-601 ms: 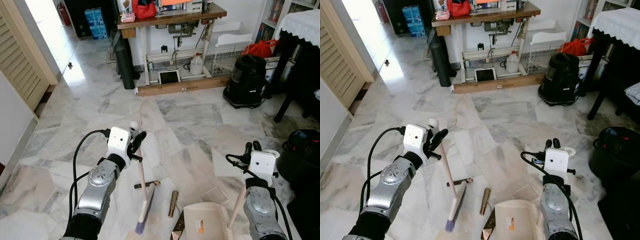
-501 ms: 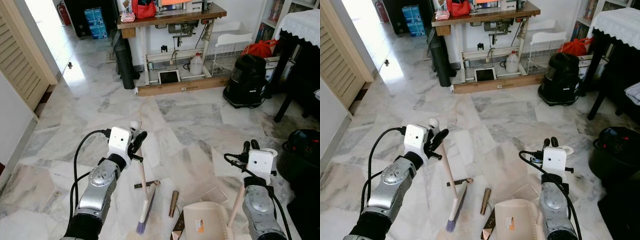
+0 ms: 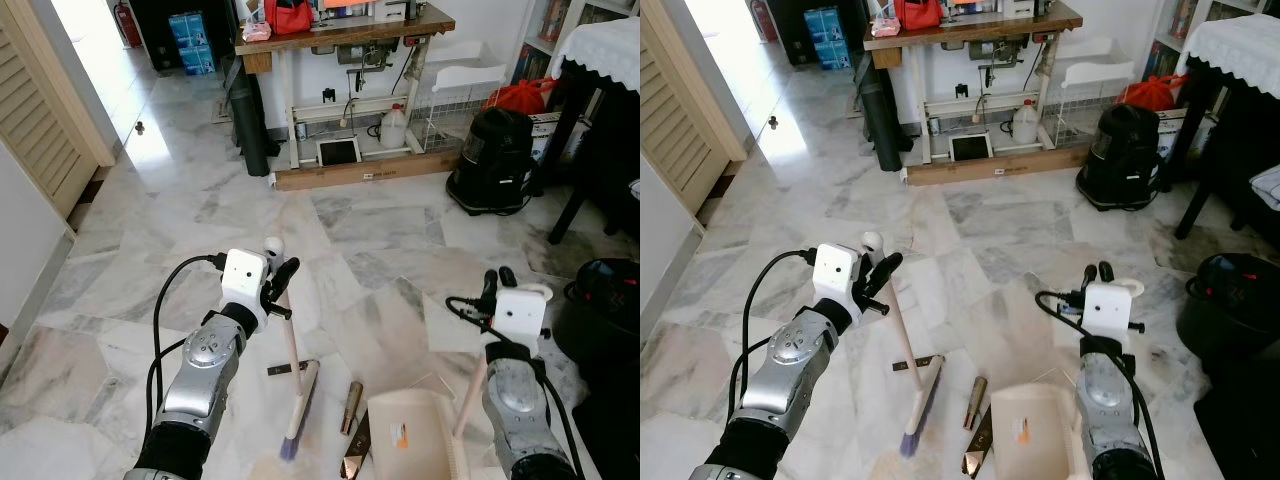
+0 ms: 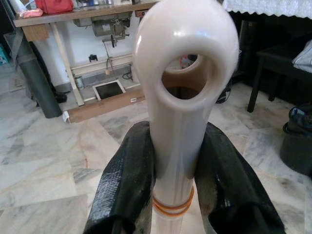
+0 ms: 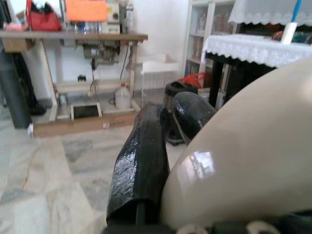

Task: Sweep floor

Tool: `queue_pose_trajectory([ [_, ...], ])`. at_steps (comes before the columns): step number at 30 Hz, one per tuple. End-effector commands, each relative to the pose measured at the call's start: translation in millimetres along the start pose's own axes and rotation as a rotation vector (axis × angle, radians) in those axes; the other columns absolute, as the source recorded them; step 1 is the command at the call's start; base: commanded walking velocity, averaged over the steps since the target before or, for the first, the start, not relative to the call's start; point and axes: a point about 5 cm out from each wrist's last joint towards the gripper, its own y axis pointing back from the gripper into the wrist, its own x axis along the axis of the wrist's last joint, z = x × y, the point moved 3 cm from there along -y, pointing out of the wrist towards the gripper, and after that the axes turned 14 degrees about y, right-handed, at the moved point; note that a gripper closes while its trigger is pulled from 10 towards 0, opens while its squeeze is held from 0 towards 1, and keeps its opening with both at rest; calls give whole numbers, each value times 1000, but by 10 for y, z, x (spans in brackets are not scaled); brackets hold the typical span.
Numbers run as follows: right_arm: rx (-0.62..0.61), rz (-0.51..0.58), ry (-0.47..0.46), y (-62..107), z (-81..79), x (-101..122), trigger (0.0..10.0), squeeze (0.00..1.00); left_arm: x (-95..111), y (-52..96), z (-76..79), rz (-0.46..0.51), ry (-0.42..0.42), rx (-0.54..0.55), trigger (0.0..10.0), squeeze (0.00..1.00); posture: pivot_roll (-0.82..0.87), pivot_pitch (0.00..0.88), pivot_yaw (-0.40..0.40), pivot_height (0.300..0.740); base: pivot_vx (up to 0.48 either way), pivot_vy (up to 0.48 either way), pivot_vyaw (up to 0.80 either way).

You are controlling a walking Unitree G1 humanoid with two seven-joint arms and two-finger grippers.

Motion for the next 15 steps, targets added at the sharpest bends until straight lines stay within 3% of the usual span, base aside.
queue_pose_trajectory([
  [1,-44,85,-60,-96,66,211,10000,0,129,-52,-12,50,-6,-8,10000,0,-38,0,60,740,0,0,0],
  [7,-45,100,-53,-103,90,249,10000,0,137,-75,-19,54,-5,-9,10000,0,-46,0,62,740,0,0,0],
  [15,-39,49,31,56,158,43,10000,0,116,-68,-29,46,-5,-13,10000,0,-60,0,67,740,0,0,0],
])
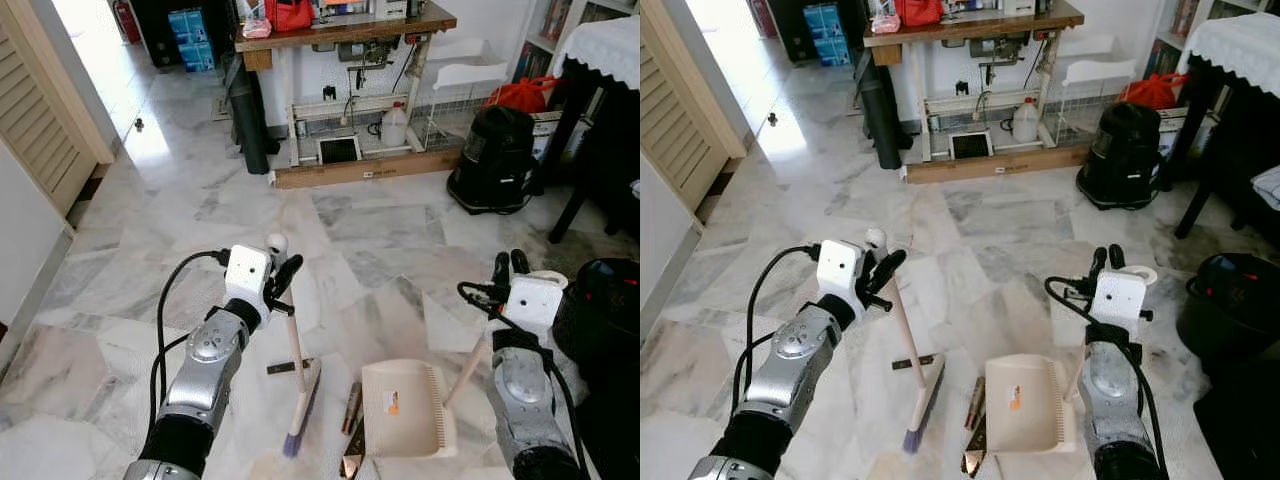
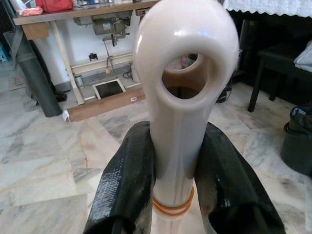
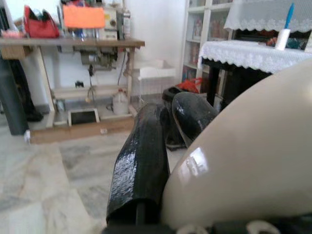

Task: Sweep floor

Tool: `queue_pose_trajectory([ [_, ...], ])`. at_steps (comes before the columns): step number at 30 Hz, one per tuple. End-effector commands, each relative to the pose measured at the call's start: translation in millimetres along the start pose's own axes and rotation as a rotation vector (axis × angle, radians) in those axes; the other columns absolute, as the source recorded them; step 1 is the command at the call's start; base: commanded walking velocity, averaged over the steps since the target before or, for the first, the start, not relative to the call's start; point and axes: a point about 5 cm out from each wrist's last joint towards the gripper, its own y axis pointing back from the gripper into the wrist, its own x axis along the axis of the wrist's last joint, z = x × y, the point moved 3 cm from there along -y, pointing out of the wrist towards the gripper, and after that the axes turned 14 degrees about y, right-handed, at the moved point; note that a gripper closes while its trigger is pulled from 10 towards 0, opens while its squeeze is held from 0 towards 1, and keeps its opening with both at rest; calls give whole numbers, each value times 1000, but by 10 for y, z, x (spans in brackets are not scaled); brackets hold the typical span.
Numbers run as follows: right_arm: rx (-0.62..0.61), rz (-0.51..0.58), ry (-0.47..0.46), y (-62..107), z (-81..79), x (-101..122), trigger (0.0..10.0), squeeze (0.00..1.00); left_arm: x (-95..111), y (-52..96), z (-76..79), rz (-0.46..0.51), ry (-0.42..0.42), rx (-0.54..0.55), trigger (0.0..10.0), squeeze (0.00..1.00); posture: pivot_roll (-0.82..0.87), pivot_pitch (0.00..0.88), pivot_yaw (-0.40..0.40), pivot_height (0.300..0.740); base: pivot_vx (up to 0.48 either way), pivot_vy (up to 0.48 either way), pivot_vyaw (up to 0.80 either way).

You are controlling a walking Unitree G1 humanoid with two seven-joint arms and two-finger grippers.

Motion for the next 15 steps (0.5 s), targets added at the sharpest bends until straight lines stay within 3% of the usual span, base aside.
queue_pose_trajectory([
  [1,-15,33,27,-10,67,57,10000,0,107,-22,-29,45,-3,-4,10000,0,-62,0,67,740,0,0,0],
  [15,-11,-3,86,91,72,-71,10000,0,101,2,-43,41,-4,-8,10000,0,-53,0,70,740,0,0,0],
])
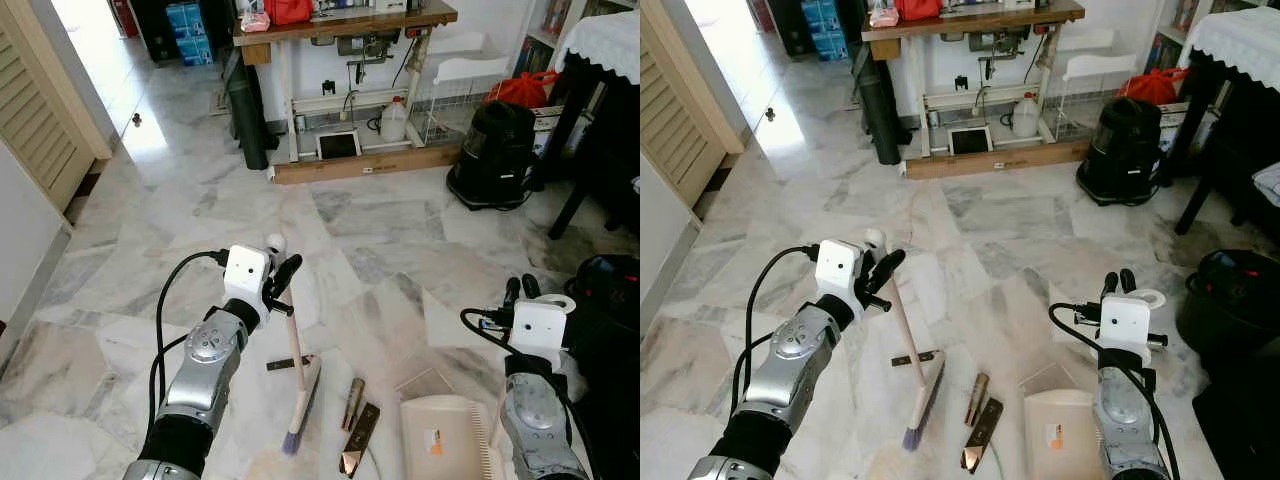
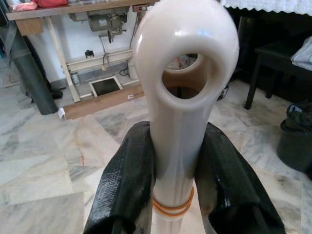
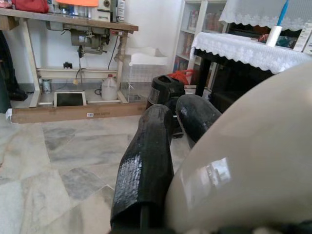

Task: Sweep floor

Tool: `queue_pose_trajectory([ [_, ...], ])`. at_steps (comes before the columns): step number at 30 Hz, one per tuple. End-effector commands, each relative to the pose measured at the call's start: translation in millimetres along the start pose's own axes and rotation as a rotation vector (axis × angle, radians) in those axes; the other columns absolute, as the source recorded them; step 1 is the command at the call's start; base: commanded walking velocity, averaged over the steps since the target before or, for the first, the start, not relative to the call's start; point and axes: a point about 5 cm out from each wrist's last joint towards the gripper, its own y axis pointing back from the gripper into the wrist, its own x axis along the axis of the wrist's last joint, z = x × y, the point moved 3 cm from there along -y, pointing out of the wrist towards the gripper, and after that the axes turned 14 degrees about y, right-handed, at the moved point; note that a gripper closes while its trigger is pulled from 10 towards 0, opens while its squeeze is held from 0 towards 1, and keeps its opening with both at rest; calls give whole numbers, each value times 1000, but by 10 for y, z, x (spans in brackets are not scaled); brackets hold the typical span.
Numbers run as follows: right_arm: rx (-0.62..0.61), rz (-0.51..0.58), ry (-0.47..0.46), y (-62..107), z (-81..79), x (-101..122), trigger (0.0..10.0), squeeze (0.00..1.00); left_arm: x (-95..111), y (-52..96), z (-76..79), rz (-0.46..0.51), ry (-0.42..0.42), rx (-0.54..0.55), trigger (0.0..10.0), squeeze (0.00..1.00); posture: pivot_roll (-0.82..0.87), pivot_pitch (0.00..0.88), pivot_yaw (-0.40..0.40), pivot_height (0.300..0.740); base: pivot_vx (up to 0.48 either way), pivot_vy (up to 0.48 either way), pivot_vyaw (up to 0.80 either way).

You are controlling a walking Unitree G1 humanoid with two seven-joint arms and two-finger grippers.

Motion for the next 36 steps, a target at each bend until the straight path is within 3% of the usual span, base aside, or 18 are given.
queue_pose_trajectory([
  [1,2,33,0,-18,-23,78,10000,0,107,0,-35,41,-7,-3,10000,0,-48,0,74,740,0,0,0],
  [14,30,-57,12,203,-207,-152,10000,0,148,29,-67,8,-40,-41,10000,0,-20,0,122,740,0,0,0],
  [21,22,-61,54,228,-164,-194,10000,0,145,30,-71,-4,-45,-52,10000,0,-18,0,127,740,0,0,0],
  [29,-43,-29,100,146,2,-141,10000,0,153,21,-53,-6,-40,-60,10000,0,-20,0,127,740,0,0,0],
  [35,-43,-54,99,159,-72,-177,10000,0,129,12,-11,-32,-32,-84,10000,0,-11,0,145,740,0,0,0],
  [36,-44,-67,81,173,-111,-185,10000,0,71,0,20,-71,12,-105,10000,0,-9,0,151,740,0,0,0],
])
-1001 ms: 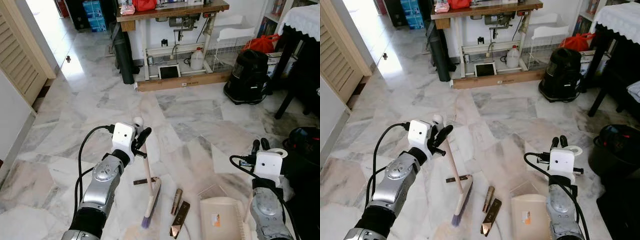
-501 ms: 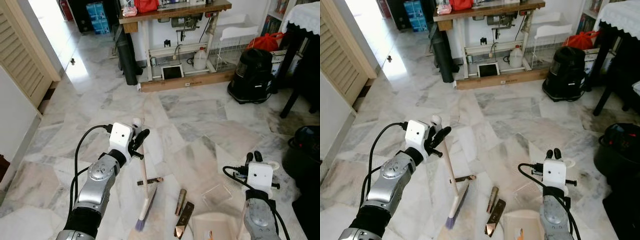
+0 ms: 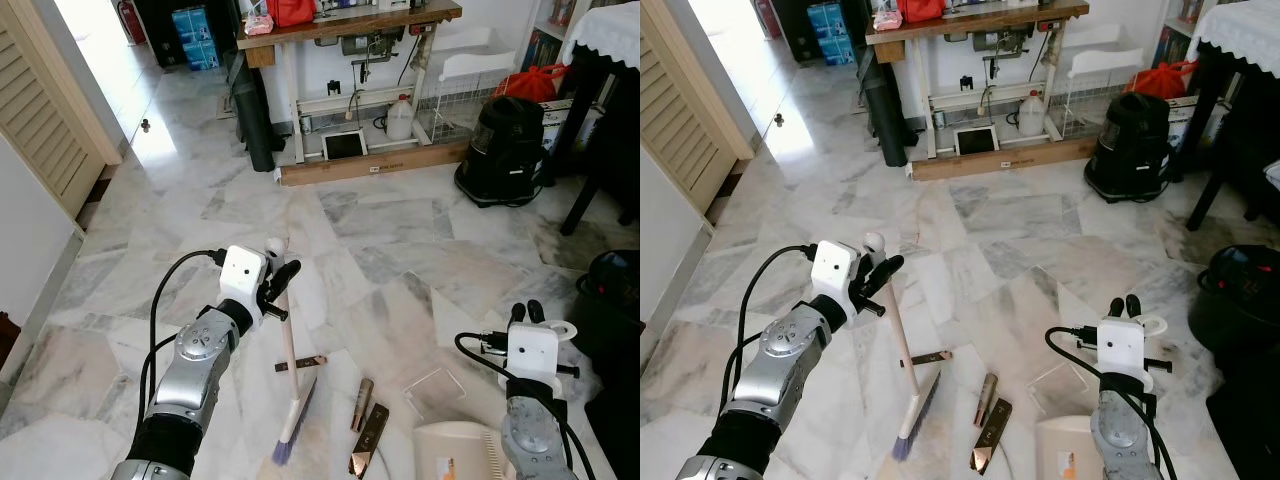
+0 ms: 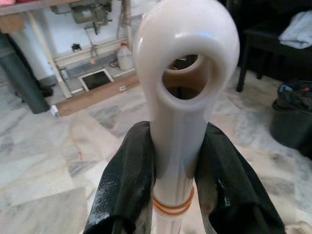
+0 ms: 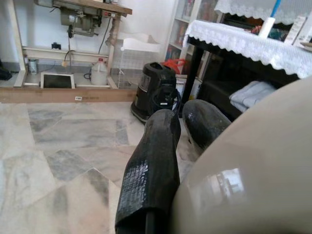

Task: Sweep floor

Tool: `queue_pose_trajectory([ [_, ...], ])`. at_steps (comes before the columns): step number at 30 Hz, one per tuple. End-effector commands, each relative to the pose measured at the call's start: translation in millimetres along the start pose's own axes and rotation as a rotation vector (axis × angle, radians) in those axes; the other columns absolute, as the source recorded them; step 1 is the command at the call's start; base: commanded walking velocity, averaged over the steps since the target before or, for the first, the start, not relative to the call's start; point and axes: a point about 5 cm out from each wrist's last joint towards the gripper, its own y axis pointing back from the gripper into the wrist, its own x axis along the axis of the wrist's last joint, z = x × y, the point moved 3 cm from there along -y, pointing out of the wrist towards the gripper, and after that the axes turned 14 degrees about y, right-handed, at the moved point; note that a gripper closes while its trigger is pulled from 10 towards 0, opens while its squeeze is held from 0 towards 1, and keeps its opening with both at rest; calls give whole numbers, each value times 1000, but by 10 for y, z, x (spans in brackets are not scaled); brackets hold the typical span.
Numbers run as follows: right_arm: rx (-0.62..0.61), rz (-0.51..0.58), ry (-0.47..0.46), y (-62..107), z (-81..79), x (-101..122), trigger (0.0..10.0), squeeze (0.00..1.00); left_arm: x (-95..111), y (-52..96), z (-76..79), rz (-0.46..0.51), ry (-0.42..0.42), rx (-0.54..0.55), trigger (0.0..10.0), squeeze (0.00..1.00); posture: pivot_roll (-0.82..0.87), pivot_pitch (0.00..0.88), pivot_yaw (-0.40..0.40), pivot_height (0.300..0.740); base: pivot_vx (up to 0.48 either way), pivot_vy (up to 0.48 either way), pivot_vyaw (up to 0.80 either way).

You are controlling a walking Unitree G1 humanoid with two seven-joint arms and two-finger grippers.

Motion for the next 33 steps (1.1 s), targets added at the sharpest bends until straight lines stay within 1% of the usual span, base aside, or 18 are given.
queue_pose_trajectory([
  [1,7,0,-34,18,-96,40,10000,0,25,-38,51,-23,45,-45,10000,0,-9,0,151,740,0,0,0],
  [2,7,-4,-39,27,-111,37,10000,0,-4,-45,68,-41,61,-54,10000,0,-9,0,151,740,0,0,0],
  [3,8,-11,-44,45,-138,32,10000,0,-73,-65,93,-81,112,-61,10000,0,-8,0,155,740,0,0,0],
  [5,10,-13,-42,56,-159,31,10000,0,-102,-80,106,-94,135,-62,10000,0,-11,0,157,740,0,0,0],
  [6,12,-19,-45,78,-185,23,10000,0,-144,-104,157,-117,178,-75,10000,0,-12,0,159,740,0,0,0],
  [7,13,-23,-47,93,-199,17,10000,0,-170,-119,206,-132,196,-93,10000,0,-15,0,161,740,0,0,0],
  [10,13,-27,-49,107,-204,5,10000,0,-204,-136,277,-158,207,-116,10000,0,-14,0,158,740,0,0,0],
  [12,12,-32,-48,121,-203,-16,10000,0,-229,-147,351,-183,241,-144,10000,0,-13,0,158,740,0,0,0],
  [14,12,-33,-48,125,-203,-21,10000,0,-233,-150,370,-188,252,-150,10000,0,-13,0,158,740,0,0,0],
  [16,9,-43,-48,133,-193,-46,10000,0,-247,-155,460,-202,302,-186,10000,0,-16,0,161,740,0,0,0],
  [17,9,-43,-48,133,-193,-46,10000,0,-247,-155,460,-202,302,-186,10000,0,-16,0,161,740,0,0,0],
  [19,4,-46,-50,131,-183,-52,10000,0,-240,-161,576,-215,386,-235,10000,0,-16,0,162,740,0,0,0],
  [22,3,-48,-56,131,-188,-53,10000,0,-224,-177,697,-221,412,-282,10000,0,-15,0,164,740,0,0,0],
  [23,3,-48,-56,131,-188,-53,10000,0,-224,-177,697,-221,412,-282,10000,0,-15,0,164,740,0,0,0],
  [24,4,-49,-60,133,-194,-53,10000,0,-202,-191,761,-217,446,-301,10000,0,-16,0,165,740,0,0,0],
  [27,6,-50,-64,134,-204,-51,10000,0,-154,-198,816,-209,487,-321,10000,0,-16,0,167,740,0,0,0],
  [32,13,-53,-68,134,-221,-52,10000,0,-98,-187,846,-207,464,-342,10000,0,-14,0,163,740,0,0,0],
  [33,15,-53,-68,132,-223,-53,10000,0,-42,-182,809,-191,424,-337,10000,0,-12,0,160,740,0,0,0],
])
